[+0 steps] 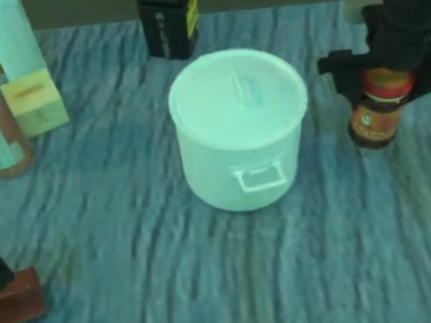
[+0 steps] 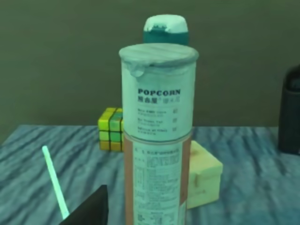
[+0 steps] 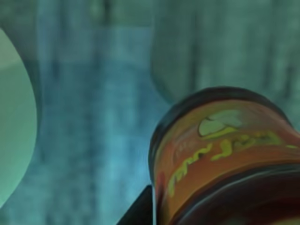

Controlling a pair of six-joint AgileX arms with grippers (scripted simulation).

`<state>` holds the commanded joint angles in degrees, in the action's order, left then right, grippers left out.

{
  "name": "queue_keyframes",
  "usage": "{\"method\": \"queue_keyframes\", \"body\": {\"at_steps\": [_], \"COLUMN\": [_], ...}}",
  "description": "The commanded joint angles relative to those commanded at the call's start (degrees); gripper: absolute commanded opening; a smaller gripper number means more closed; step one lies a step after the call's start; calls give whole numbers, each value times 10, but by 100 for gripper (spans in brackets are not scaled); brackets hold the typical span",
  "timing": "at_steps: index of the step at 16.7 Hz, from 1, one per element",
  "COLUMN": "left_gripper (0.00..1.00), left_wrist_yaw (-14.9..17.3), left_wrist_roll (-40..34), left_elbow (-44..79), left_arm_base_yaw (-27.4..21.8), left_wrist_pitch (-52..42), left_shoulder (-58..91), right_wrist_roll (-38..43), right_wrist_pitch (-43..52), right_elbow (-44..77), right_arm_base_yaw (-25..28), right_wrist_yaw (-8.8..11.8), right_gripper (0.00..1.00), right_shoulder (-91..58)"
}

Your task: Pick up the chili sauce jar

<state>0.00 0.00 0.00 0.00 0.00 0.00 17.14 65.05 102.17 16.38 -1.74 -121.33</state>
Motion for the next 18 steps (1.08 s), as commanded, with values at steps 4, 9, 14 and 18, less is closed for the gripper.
{"method": "queue_keyframes", "body": {"at_steps": [4,9,14,18], "left_gripper": [100,100,100,100], "left_wrist_yaw": [0,0,0,0], "left_wrist_roll": [0,0,0,0], "left_elbow": [0,0,0,0], "left_arm_base_yaw": [0,0,0,0], "left_wrist_pitch": [0,0,0,0], "left_shoulder": [0,0,0,0], "right_wrist_roll": [0,0,0,0], "right_wrist_pitch": [-74,-91,-91,-91], "right_elbow": [-51,-67,-67,-67], "right_arm_base_yaw": [2,3,3,3], "right_wrist_yaw": [-1,-2,-2,-2], "right_gripper": [0,0,38,68], "right_shoulder": [-19,-27,-27,-27]}}
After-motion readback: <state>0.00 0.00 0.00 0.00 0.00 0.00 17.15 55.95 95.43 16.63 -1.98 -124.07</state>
